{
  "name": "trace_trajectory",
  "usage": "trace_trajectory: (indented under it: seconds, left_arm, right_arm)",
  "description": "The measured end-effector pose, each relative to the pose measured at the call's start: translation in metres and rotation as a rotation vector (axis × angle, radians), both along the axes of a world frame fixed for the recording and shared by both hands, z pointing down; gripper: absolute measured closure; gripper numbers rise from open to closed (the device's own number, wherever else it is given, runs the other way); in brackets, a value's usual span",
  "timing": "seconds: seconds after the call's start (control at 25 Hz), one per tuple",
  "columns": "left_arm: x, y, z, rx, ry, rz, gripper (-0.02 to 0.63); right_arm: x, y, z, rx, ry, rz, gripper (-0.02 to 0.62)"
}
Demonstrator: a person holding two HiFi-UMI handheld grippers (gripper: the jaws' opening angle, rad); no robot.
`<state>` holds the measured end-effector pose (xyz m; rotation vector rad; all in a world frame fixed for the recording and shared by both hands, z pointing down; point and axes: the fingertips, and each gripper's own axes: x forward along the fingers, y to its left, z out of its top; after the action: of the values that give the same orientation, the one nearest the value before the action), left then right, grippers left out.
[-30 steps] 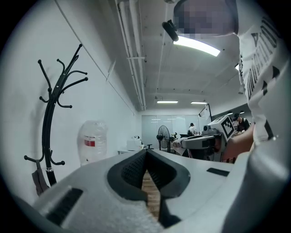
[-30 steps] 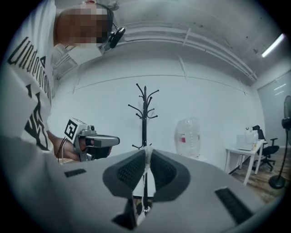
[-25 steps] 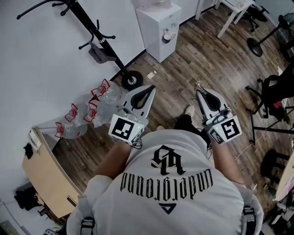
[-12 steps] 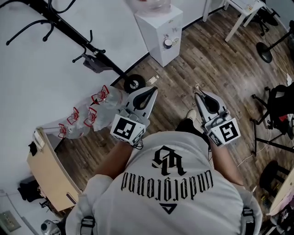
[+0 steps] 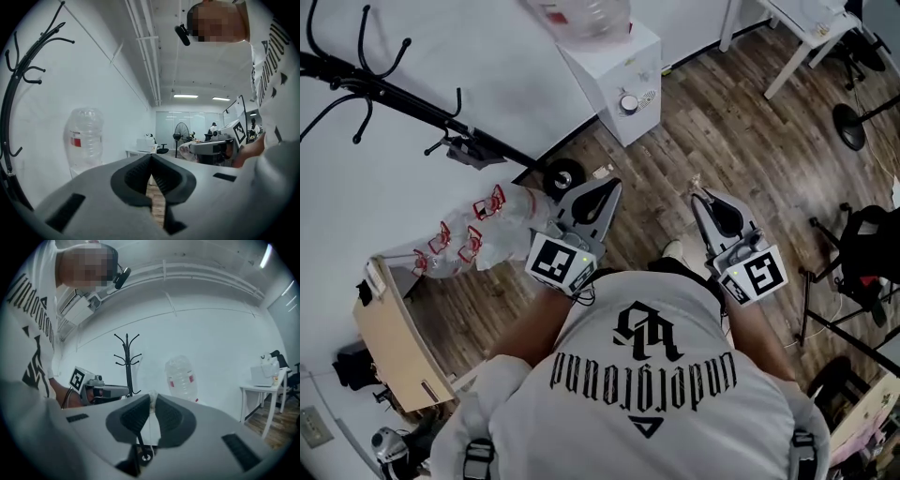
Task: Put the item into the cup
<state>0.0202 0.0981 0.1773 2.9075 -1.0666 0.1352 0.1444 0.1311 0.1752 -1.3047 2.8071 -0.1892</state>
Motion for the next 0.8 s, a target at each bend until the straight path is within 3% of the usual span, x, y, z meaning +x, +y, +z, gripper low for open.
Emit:
trace_trajectory:
  seconds: [0.28, 0.6, 0.8]
  left_arm:
    - [0.024, -0.039, 0.017, -0.023, -0.013, -0.063, 0.6]
    - [0.005, -0.1, 0.027, -0.007, -0.014, -0.09, 0.6]
    - [-0.001, -0.154, 0.051, -0.071, -0.045, -0.07, 0.6]
  right_arm:
    - [0.029, -0.047, 0.008, -0.003, 0.0, -0.035, 0.555]
    - [0.009, -0.105, 0.03, -0.026, 0.079, -0.058, 0.555]
    - [-0.006, -0.162, 0.056, -0.066, 0.124, -0.046, 0.555]
